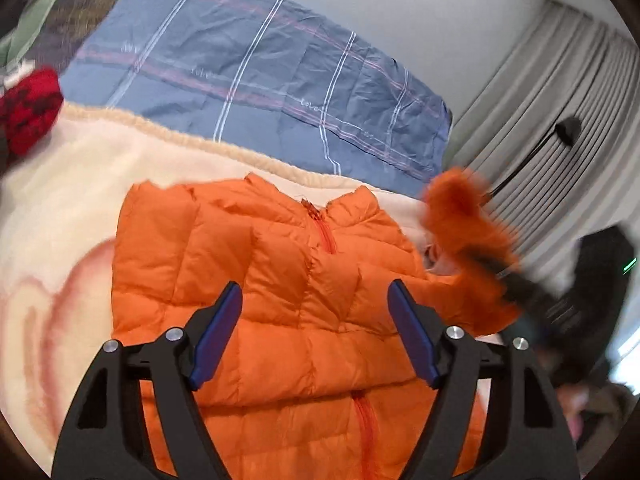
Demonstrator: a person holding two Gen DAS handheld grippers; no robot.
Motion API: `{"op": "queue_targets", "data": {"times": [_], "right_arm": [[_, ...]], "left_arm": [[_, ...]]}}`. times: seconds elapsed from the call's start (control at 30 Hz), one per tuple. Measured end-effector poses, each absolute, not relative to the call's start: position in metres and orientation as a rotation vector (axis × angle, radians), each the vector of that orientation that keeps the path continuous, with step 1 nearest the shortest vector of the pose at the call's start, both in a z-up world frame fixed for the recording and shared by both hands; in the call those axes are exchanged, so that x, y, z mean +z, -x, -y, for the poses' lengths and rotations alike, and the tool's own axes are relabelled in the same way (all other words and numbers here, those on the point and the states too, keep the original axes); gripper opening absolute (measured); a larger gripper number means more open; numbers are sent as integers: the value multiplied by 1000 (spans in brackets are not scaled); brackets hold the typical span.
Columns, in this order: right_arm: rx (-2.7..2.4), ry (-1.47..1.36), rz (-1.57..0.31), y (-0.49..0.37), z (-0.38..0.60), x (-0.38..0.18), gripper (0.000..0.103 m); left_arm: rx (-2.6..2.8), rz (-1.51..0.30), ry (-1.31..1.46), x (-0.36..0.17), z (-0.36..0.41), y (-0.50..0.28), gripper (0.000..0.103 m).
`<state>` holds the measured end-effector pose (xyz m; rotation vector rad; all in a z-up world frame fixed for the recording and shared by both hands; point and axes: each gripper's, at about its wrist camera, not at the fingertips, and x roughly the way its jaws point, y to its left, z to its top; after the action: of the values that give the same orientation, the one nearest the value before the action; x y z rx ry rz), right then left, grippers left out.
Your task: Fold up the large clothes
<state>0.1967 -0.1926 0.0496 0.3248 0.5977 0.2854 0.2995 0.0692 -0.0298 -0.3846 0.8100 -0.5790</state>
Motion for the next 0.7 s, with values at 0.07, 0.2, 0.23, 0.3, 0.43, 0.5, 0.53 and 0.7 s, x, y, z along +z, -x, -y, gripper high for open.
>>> {"op": "queue_targets", "data": {"times": [0.07, 0.2, 0.23, 0.3, 0.43, 0.5, 0.53, 0.7], "right_arm": [[309, -317, -660, -204, 174, 28, 5], [346, -283, -750, -220, 155, -5, 9], [352, -274, -759, -228, 149, -7, 9], [350, -239, -771, -223, 141, -13, 9], [350, -217, -780, -212, 135, -14, 9], [351, -205, -777, -209, 135, -13, 9], [354, -200, -774, -208, 137, -14, 9], [343, -160, -761, -199, 136, -9, 15]], "left_arm": [[-602, -852, 431, -40, -74, -302, 81], [-629, -926, 456, -62, -63, -307, 82], [-644, -944, 469, -66, -62, -308, 82], [-668, -978, 508, -73, -53, -313, 82], [-697, -1002, 594, -71, -36, -323, 83], [-701, -997, 582, -65, -28, -322, 87], [-696, -995, 556, -62, -23, -321, 87], [-670, -1004, 377, -59, 14, -321, 20]]}}
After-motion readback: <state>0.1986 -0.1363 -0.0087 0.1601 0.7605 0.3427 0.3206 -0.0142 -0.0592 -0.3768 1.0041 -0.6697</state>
